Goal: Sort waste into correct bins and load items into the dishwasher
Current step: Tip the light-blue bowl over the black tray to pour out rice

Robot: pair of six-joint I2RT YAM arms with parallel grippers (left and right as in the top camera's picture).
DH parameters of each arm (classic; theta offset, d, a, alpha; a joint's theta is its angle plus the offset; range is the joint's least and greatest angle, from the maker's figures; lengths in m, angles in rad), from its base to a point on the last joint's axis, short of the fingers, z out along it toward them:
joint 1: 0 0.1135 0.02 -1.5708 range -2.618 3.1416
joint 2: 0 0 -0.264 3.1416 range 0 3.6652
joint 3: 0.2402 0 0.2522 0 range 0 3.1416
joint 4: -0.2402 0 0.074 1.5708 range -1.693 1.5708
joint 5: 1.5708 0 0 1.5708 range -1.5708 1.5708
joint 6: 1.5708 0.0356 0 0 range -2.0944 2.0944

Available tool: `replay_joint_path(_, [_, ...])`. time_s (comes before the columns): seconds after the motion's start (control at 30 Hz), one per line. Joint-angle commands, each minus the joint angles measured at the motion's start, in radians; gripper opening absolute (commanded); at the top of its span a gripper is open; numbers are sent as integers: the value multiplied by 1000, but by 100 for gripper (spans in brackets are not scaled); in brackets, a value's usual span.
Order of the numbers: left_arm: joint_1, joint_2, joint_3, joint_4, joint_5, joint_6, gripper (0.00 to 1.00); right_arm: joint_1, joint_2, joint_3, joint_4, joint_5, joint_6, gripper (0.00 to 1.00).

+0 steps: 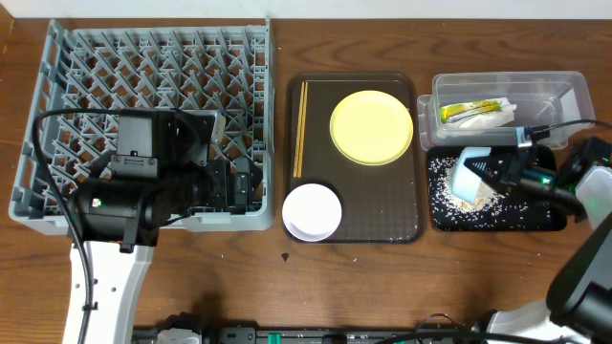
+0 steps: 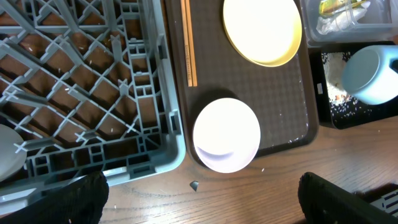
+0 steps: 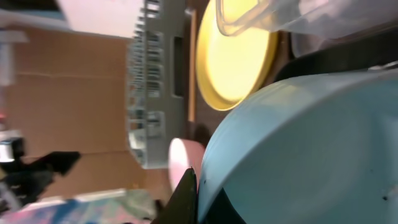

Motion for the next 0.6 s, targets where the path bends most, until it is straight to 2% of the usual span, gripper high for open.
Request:
replay_joint_path(0.0, [-3, 2, 17, -2, -6, 17, 98, -3, -116, 5, 29, 80, 66, 1])
replay_joint_path(0.07, [-3, 2, 17, -2, -6, 17, 98, -3, -159, 5, 66, 3, 72, 1])
replay_joint_path(0.13, [-3, 2, 17, -2, -6, 17, 98, -3, -185, 5, 105, 31, 178, 1])
replay_joint_path(0.2, [-3, 2, 17, -2, -6, 17, 98, -3, -204, 5, 103, 20, 205, 1])
replay_joint_path(0.33, [-3, 2, 17, -2, -6, 17, 98, -2, -203, 5, 98, 129, 251, 1])
replay_joint_path(0.43, [-3, 2, 17, -2, -6, 17, 98, 2, -187, 5, 94, 11, 183, 1])
replay_joint_path(0.5, [-3, 2, 17, -2, -6, 17, 98, 6, -179, 5, 91, 41, 192, 1])
replay_joint_path(0.53, [-3, 2, 17, -2, -6, 17, 98, 6, -175, 5, 76, -10, 196, 1])
replay_joint_path(0.57, [-3, 2, 17, -2, -6, 17, 98, 10, -172, 5, 76, -125, 90, 1])
